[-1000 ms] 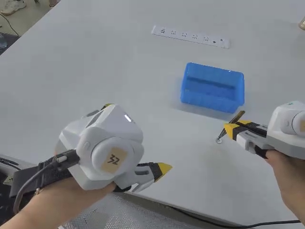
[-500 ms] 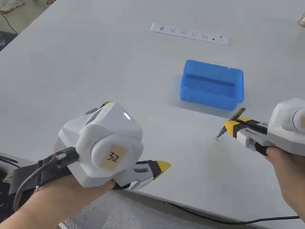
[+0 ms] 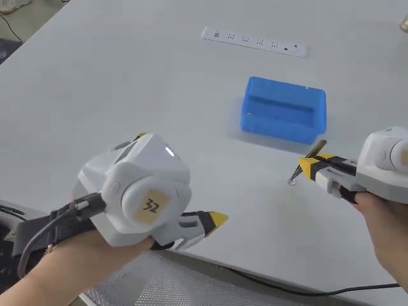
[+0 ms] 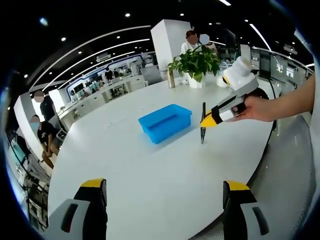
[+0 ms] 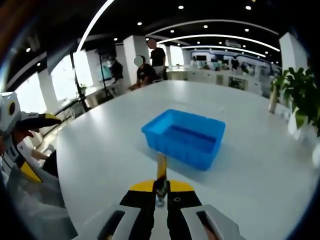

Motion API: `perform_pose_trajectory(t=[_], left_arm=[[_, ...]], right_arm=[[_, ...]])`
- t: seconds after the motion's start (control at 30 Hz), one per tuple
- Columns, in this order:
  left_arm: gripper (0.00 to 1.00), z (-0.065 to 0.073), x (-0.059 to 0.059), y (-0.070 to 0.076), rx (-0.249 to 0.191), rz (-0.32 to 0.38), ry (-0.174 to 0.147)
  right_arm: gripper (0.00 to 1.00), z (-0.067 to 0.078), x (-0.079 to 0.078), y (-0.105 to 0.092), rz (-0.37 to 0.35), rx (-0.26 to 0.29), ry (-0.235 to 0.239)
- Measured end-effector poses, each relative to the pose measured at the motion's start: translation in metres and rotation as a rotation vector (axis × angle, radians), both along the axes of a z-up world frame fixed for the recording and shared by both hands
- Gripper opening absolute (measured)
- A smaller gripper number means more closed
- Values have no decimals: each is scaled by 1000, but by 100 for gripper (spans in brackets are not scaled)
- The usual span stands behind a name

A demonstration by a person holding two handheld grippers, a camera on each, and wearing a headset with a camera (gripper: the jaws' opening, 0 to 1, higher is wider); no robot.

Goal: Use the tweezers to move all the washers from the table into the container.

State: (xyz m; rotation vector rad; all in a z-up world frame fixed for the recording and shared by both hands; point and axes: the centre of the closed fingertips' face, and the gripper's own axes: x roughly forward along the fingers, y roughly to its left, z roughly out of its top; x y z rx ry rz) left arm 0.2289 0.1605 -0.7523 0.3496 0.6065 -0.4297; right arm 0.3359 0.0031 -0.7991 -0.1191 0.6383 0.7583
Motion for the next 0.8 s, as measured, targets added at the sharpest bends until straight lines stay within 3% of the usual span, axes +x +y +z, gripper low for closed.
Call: perform_pose_trajectory(t=[0.8], left_arm=[[99,0,-1,2,5,3,0]], right_arm=[[4,0,0,-1,-9,2,-3]])
